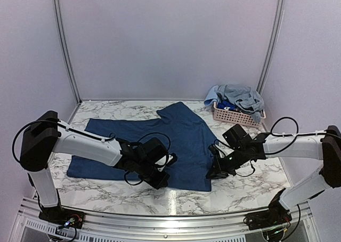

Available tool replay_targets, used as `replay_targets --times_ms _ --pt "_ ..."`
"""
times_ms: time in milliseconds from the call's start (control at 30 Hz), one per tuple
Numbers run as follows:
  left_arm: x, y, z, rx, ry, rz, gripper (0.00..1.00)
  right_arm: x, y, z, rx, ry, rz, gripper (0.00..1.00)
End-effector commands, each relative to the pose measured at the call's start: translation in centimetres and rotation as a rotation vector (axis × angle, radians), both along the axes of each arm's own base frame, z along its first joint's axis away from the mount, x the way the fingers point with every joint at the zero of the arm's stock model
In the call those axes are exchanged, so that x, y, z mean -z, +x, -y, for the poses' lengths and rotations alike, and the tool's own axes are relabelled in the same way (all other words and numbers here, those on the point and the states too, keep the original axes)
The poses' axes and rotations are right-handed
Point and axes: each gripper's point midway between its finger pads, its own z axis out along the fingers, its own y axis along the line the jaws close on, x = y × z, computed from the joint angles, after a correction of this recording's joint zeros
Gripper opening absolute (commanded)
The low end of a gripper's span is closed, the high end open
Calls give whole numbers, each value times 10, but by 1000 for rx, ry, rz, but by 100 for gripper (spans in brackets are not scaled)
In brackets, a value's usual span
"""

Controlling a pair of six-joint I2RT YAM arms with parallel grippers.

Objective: Fold and stack the mixed laundry pile
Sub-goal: Adjust the flattened T-shirt at the center of the board.

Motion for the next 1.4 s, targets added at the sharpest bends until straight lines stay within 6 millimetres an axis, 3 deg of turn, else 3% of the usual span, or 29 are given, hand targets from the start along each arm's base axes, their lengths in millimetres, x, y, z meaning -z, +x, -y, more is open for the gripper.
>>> replay_targets --times_ms 0,200,300,400,500,833,1067,1233,1367 --pt "-34 17 4 -12 -39 87 0 -19 13 -7 -10 4 62 0" --pt "-63 37 2 -55 -104 125 0 -42 33 -10 16 -1 124 0" --pt "-67 43 2 -57 -120 117 0 -29 20 0 6 -49 50 1" --pt "-61 41 6 -38 -118 98 0 -12 -5 9 4 -55 -29 19" --pt "-57 40 7 -36 -113 86 0 4 -25 17 8 -72 -83 24" --pt "-38 25 8 15 -89 43 0 19 -28 2 -17 -176 -53 35" --pt "-35 17 9 34 -87 42 0 28 -26 1 -3 -313 -27 35" --pt "-33 16 10 35 -87 49 0 35 -25 -4 -15 -318 -29 34" --pt "-32 17 10 33 -86 52 0 46 -31 -1 -29 -339 -53 25"
